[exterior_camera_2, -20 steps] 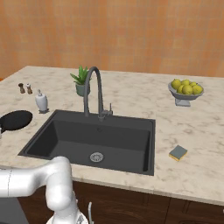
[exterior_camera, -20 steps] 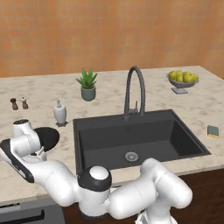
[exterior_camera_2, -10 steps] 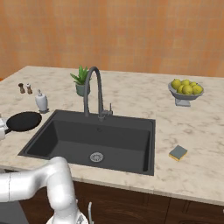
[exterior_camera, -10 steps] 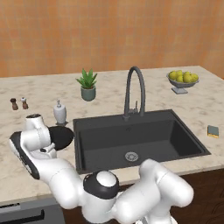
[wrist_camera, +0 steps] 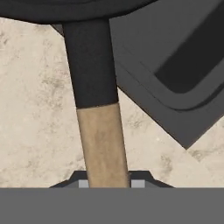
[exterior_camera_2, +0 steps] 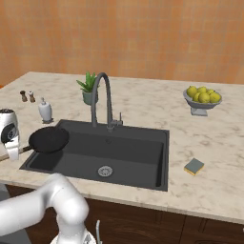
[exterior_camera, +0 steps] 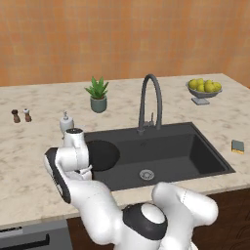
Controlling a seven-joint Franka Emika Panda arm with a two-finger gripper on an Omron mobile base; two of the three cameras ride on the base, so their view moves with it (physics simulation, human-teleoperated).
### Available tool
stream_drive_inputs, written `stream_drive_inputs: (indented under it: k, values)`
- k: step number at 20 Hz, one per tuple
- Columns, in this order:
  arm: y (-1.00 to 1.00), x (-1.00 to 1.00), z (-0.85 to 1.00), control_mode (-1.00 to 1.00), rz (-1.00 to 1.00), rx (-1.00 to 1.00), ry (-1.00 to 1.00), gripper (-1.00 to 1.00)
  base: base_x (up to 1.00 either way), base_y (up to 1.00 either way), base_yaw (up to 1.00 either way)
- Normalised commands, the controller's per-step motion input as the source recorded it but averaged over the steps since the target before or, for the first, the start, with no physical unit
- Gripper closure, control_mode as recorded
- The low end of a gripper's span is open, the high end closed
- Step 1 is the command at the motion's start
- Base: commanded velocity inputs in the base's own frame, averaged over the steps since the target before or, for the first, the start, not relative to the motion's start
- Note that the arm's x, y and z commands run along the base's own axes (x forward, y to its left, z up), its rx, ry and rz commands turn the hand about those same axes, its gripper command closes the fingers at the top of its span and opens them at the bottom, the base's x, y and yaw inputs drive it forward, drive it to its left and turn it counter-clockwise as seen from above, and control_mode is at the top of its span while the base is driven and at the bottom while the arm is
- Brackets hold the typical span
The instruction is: Pick the pan and sponge and place them into the sink. Then turn on the water.
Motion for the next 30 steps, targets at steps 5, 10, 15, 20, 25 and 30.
stream_drive_inputs:
  k: [5, 10, 15, 20, 25, 30]
  values:
    - [-1.0, 0.0, 0.15, -1.0, -0.35, 0.02, 0.03, 1.0, 0.0, 0.0, 0.0]
    - [-0.79, 0.02, 0.11, -1.0, -0.34, 0.01, 0.03, 1.0, 0.0, 0.0, 0.0]
    - [-0.64, 0.16, 0.16, -1.0, -0.24, 0.02, 0.01, 1.0, 0.0, 0.0, 0.0]
    - [-0.33, 0.19, 0.11, -1.0, -0.1, 0.0, 0.0, 1.0, 0.0, 0.0, 0.0]
    - [-0.2, 0.46, 0.01, -1.0, 0.01, 0.0, 0.06, 1.0, 0.0, 0.0, 0.0]
    - [-0.31, 0.45, 0.0, -1.0, 0.09, 0.0, 0.04, 1.0, 0.0, 0.0, 0.0]
